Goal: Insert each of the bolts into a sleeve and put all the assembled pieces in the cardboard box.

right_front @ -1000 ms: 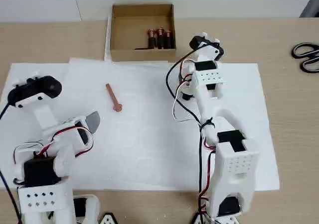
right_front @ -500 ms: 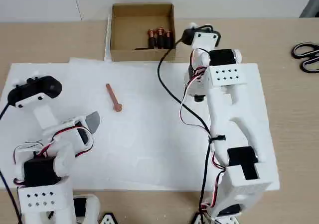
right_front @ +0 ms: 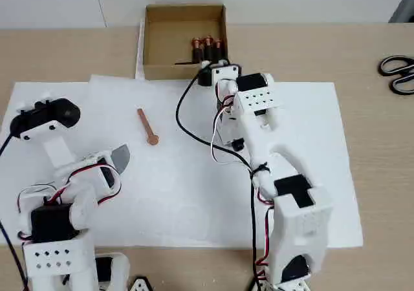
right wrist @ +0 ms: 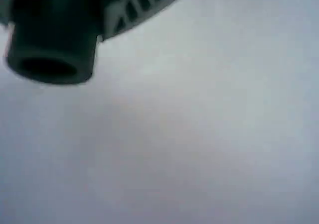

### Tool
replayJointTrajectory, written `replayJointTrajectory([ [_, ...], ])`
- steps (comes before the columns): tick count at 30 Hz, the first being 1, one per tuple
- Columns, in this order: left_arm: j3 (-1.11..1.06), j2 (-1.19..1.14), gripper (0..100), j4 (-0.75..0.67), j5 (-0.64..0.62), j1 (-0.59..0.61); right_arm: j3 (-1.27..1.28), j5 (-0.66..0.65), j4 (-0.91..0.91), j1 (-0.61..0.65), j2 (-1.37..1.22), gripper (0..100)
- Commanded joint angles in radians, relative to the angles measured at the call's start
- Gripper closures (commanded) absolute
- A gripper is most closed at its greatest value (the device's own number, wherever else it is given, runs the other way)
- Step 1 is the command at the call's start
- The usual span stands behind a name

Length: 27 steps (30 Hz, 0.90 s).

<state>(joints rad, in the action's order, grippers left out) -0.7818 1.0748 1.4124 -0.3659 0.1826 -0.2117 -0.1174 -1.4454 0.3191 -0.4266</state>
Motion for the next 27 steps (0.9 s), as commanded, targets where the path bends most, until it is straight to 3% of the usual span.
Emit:
replayJointTrajectory([
  [1, 0.012, 0.008, 75, -0.017, 0.005, -0.002, -0.008, -0.008, 0.021, 0.010, -0.008, 99.0],
  [9, 0.012, 0.008, 75, -0.017, 0.005, -0.002, -0.006, -0.005, 0.027, 0.010, -0.015, 89.6],
  [19, 0.012, 0.008, 75, -0.017, 0.005, -0.002, -0.005, -0.006, 0.022, 0.010, -0.018, 88.8],
  [27, 0.012, 0.008, 75, -0.017, 0.005, -0.002, -0.003, -0.009, 0.019, 0.010, -0.018, 81.1],
])
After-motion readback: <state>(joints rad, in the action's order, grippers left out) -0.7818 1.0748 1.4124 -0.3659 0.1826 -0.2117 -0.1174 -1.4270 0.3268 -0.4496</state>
